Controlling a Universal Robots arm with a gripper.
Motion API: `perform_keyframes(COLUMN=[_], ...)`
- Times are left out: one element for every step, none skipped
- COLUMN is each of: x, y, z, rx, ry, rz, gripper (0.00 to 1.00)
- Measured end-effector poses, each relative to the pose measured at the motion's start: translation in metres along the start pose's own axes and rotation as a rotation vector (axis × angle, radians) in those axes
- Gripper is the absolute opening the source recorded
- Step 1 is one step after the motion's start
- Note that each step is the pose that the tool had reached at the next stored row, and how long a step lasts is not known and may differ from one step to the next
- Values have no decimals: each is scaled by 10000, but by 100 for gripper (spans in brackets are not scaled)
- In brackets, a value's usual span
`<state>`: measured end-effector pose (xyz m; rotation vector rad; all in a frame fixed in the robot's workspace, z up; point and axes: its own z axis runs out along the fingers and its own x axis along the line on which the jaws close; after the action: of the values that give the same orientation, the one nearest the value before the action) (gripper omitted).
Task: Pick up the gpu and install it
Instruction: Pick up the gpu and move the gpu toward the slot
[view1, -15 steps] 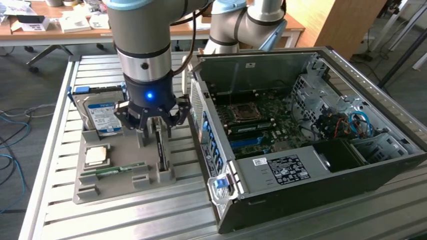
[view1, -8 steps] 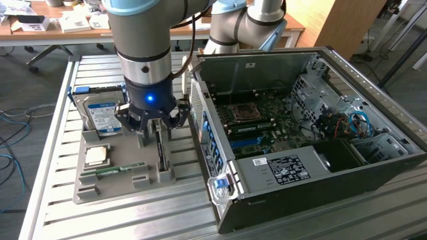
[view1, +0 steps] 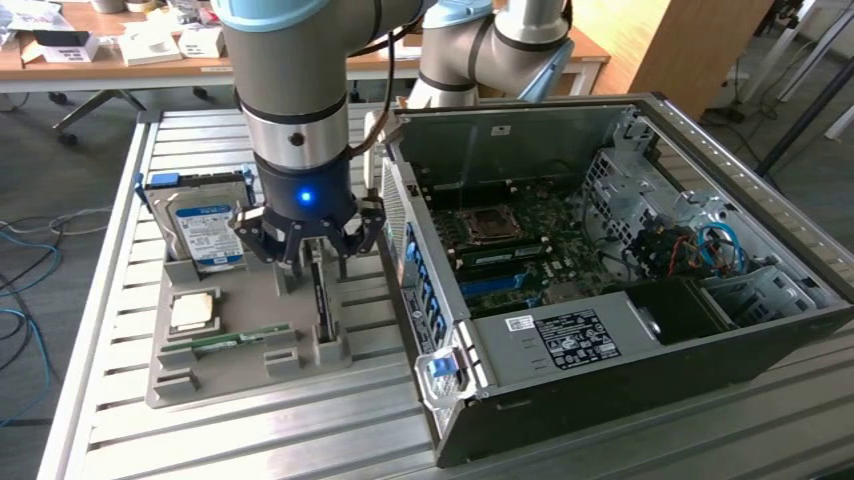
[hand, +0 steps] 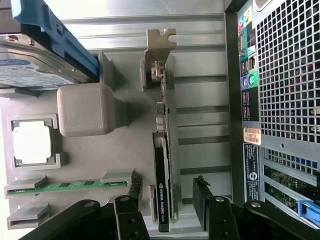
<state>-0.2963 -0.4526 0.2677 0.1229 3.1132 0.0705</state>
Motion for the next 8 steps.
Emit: perform_keyframes(x=[0, 0, 0, -1, -1, -1, 0, 0], y=[0, 0, 0, 0, 0, -1, -2, -2], z=[0, 0, 0, 4, 12, 22, 30, 40], rx=[0, 0, 1, 0, -1, 0, 1, 0], ry=[0, 0, 1, 0, -1, 0, 1, 0], rz=[1, 1, 1, 0, 0, -1, -1, -1], gripper=[53, 53, 53, 53, 53, 53, 53, 53])
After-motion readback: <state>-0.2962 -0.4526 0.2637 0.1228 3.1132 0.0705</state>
